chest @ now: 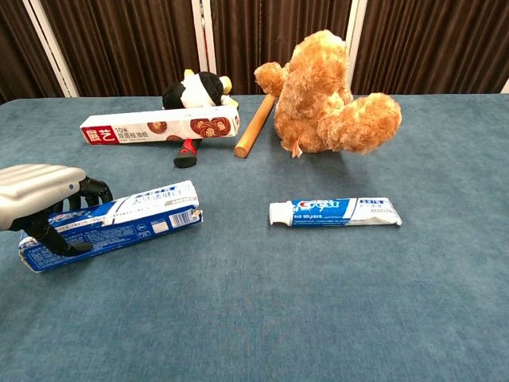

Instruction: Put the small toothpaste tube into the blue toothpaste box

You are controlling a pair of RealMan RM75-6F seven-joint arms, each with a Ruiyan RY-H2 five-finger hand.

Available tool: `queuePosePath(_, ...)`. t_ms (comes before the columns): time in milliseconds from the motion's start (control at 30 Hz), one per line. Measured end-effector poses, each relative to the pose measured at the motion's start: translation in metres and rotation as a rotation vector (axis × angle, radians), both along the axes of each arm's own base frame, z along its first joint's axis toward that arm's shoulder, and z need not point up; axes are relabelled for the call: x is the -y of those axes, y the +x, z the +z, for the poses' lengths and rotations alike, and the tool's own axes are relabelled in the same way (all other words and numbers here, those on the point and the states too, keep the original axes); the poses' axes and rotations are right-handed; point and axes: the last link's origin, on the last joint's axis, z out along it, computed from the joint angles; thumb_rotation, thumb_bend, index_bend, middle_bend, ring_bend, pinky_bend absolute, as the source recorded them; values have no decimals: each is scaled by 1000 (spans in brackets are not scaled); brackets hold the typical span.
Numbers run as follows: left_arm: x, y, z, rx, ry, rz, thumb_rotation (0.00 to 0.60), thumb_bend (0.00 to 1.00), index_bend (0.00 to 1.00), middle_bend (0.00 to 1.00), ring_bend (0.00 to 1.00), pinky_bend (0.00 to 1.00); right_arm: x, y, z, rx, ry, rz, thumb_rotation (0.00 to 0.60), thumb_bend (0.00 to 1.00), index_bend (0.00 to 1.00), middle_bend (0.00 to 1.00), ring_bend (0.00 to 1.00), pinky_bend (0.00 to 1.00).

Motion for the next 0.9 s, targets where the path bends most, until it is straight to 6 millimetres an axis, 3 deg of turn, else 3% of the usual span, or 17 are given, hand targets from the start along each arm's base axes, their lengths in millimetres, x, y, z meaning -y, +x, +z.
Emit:
queuePosePath(333, -5, 5, 20, 15, 42, -65, 600, 389, 353, 477, 426, 444, 1, -1, 1, -16, 2, 2, 600, 493, 0, 0, 0, 0)
queuePosePath(600, -18, 16, 68, 44, 147, -224, 600, 389, 358, 485, 430, 444, 10, 11, -3, -83, 22, 49, 600, 493, 0, 29, 0, 0)
queuePosePath(900, -22, 14, 120, 132, 242, -288, 600, 389, 368, 503, 448, 444, 33, 42, -28, -125, 123, 82, 600, 494, 4, 71, 3, 0)
